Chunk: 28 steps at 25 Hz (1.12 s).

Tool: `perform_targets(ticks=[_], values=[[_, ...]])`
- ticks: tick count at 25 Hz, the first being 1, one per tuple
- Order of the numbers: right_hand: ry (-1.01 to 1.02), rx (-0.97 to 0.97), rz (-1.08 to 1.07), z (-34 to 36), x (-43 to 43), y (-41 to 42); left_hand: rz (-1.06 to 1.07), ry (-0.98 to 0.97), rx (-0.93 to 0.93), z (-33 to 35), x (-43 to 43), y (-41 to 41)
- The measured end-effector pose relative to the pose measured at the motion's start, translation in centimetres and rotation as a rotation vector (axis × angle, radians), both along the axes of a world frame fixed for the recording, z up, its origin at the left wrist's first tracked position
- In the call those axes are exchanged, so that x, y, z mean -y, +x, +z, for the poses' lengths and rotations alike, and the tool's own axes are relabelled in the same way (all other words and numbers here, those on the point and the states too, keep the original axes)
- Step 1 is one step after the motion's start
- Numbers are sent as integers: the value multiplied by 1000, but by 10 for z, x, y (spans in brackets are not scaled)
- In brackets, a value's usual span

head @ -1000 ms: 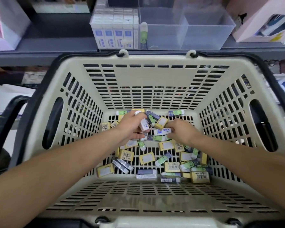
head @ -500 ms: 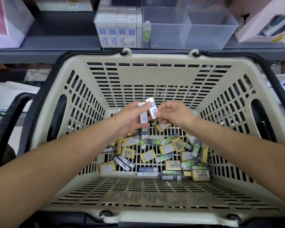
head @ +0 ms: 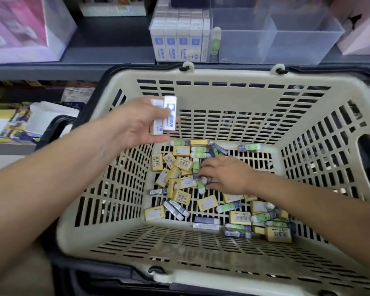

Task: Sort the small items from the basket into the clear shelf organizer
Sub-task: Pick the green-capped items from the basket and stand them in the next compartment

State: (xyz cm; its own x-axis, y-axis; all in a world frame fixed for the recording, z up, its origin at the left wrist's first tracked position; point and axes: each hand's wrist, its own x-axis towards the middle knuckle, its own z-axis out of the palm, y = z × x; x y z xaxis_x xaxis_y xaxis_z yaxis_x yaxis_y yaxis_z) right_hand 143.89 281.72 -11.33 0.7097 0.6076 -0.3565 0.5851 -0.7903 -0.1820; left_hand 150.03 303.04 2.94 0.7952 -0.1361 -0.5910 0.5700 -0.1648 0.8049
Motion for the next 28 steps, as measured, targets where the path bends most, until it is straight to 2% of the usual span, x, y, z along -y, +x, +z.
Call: perform_targets(ticks=[3, 6, 9, 11, 12, 16, 19, 21, 23, 26, 28], values=[[-123, 72, -4, 6, 27, 6, 17, 15, 7, 6, -16, -1], [21, 178, -120, 14, 27, 7, 58, -1, -9, 3, -19, -4], [164, 147, 223, 4, -11, -18, 29, -28, -29, 0, -14, -7], [68, 39, 429, -10, -39, -37, 0, -31, -28, 0, -11, -9], [20, 17, 448, -14, -48, -39, -7, -31, -26, 0, -10, -9], [-6, 98, 386, -8, -36, -15, -15, -41, -23, -2, -9, -11], [-93, 198, 230, 5, -6, -5, -38, -38, -35, -2, -8, -12], [-126, 198, 99, 18, 9, -1, -40, -42, -46, -4, -6, -13], [-178, 75, 1, 28, 26, 0, -64, -45, -66, -7, -1, -16], [-283, -236, -101, 29, 46, -15, -189, -36, -103, -13, 13, -29], [-317, -273, -98, 21, 47, -29, -251, -44, -111, -17, 21, -36]])
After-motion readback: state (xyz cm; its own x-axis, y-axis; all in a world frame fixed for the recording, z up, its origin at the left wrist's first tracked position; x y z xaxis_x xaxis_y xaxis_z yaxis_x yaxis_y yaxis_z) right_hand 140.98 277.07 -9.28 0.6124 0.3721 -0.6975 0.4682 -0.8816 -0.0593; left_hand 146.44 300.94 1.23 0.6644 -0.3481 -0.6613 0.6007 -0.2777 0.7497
